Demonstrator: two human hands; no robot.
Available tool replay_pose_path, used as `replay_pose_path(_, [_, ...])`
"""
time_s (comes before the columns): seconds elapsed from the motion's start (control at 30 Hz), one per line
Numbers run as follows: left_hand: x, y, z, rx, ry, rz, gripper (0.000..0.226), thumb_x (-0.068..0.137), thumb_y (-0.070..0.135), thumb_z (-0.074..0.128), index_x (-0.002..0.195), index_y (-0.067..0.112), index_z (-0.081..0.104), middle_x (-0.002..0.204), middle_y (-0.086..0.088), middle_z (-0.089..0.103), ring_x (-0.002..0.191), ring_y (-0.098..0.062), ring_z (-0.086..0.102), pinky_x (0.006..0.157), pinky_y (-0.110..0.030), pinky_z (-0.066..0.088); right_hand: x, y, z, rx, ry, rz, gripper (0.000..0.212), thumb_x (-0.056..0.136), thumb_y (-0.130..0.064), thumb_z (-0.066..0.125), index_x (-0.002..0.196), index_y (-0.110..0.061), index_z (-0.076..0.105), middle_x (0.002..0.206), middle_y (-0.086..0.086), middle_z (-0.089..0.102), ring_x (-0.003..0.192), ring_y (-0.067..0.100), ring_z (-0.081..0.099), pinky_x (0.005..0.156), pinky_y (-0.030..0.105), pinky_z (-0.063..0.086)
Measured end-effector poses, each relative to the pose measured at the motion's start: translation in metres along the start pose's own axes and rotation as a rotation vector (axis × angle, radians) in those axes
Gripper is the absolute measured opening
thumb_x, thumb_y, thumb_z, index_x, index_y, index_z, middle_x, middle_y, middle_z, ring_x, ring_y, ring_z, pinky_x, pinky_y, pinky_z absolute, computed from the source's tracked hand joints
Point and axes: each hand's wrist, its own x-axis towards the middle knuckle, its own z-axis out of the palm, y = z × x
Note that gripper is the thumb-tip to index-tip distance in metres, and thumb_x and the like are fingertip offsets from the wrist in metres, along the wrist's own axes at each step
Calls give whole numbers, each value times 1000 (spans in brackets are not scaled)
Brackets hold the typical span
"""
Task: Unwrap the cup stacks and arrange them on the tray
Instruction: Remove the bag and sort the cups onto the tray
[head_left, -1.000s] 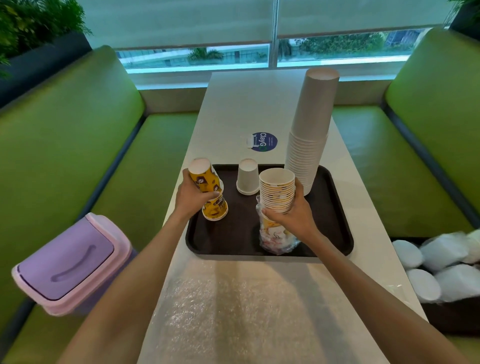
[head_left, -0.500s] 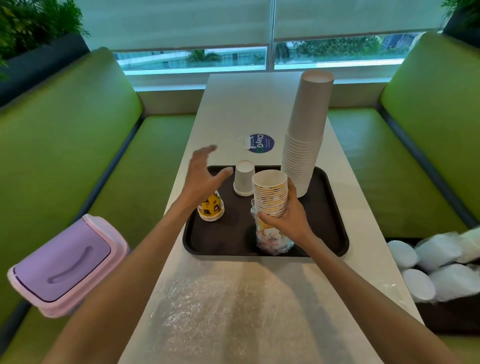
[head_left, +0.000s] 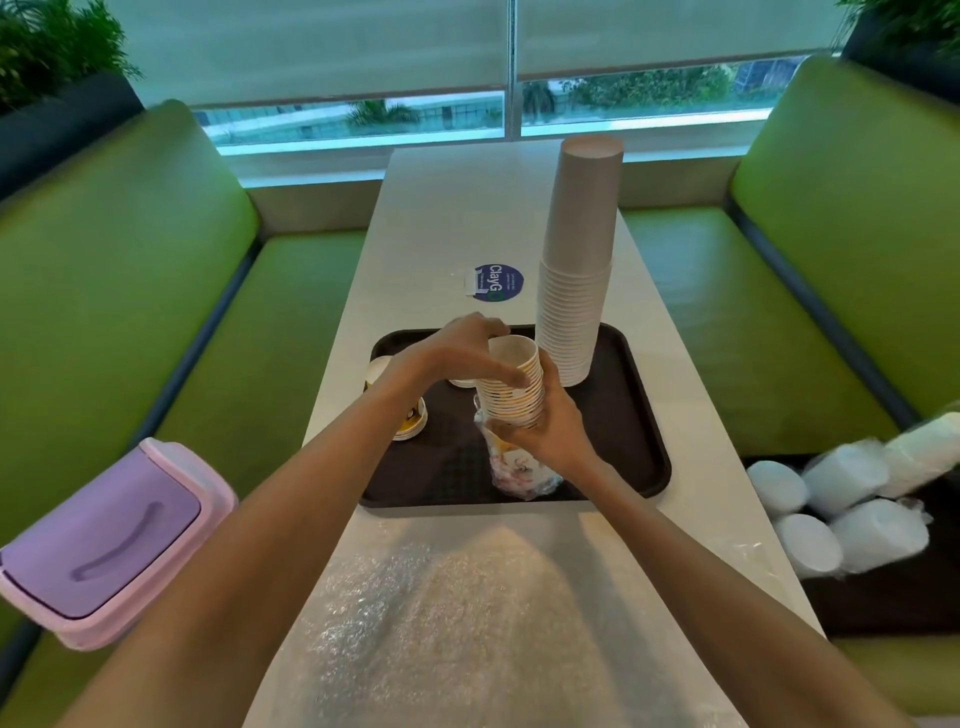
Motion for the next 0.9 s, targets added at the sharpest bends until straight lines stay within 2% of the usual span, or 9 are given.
replay_pose_path(0.13, [-2,2,-2,1,10,6,68,78,43,74,134,13,50,135,-6,50,116,-20,48,88,-27,39,1,1,0,-17,-6,7,101,70,-39,82,144,-37,14,143,2,45,129,22,48,104,49,44])
replay_pose_path(0.23, [-3,4,-2,5,21,9,64,78,43,73,130,13,53,129,-6,53,103,-14,46,82,-26,40,0,2,0,-37,-3,4,101,72,-38,82,147,-31,15,143,3,45,129,22,47,105,44,44])
replay_pose_path(0.3, [-4,6,-3,15,36,1,65,78,45,73,130,12,54,128,-6,54,102,-15,47,82,-26,41,0,3,0,-45,-9,5,103,72,-36,82,149,-27,15,143,4,45,130,22,46,106,42,43])
replay_pose_path(0.43, [-5,8,-5,19,70,-18,69,78,49,71,131,10,52,130,-7,53,113,-22,51,81,-26,40,-1,1,0,-32,-6,1,100,72,-34,83,144,-34,14,143,3,45,130,21,47,107,41,42])
replay_pose_path(0.6, [-5,11,-4,46,57,-35,70,77,50,71,132,13,50,131,-7,48,115,-22,48,82,-26,41,0,-1,-1,-53,-14,12,104,73,-35,82,148,-30,10,144,4,44,132,23,46,108,44,41])
replay_pose_path(0.77, [-3,9,-3,9,43,-41,70,76,49,73,130,11,52,128,-7,56,108,-21,55,80,-26,46,-4,-2,2,-71,17,-26,97,75,-38,80,141,-41,8,148,4,40,134,25,43,109,46,39])
replay_pose_path(0.9, [-3,8,-2,-4,46,-43,68,75,49,74,127,10,53,124,-7,59,102,-18,55,81,-26,47,-4,0,3,-76,32,-30,98,74,-40,80,142,-41,8,147,3,40,134,24,43,108,44,39])
